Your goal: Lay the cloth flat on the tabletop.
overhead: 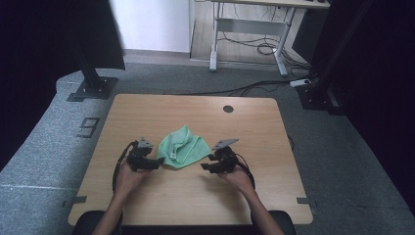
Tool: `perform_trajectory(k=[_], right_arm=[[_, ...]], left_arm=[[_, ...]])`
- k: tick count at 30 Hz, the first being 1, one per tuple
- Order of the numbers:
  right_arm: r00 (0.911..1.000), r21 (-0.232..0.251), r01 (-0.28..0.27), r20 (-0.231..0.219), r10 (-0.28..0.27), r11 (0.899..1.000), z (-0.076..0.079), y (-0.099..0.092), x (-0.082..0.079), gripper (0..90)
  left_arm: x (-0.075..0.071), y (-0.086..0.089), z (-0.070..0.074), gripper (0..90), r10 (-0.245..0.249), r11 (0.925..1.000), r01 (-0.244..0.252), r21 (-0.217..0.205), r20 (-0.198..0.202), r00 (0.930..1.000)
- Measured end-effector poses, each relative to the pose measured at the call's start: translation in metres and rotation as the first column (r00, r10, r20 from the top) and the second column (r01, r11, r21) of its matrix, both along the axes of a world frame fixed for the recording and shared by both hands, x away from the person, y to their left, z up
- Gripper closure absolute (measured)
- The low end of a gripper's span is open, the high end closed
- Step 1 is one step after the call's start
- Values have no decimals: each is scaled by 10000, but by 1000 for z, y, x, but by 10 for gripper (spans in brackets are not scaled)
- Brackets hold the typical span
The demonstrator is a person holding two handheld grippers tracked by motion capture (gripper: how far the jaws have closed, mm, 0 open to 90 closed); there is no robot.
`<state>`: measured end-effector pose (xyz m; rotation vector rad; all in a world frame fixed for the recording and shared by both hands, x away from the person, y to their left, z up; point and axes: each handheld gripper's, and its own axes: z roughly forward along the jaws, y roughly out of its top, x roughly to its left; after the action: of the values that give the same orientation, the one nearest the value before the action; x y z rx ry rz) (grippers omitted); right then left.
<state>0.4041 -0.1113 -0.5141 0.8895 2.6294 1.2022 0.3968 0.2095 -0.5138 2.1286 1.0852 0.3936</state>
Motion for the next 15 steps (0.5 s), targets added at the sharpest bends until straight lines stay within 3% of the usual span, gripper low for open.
perform_trajectory(k=[1,5,9,15], right_arm=[[9997,-145,-253,-1,253,9996,1,14,5,481],[9985,-288,-518,140,523,9982,-1,38,13,481],[9964,-406,-790,285,802,9960,-3,62,20,481],[9940,-760,-1034,281,1058,9917,-10,84,24,486]], left_arm=[[1,0,2,302,-18,10000,18,-87,26,10000],[8,-4,2,342,-58,9999,55,-138,-170,9998],[16,-5,-10,372,-37,9999,28,-137,-659,9978],[17,-6,-21,464,-136,9999,126,-104,-981,9951]])
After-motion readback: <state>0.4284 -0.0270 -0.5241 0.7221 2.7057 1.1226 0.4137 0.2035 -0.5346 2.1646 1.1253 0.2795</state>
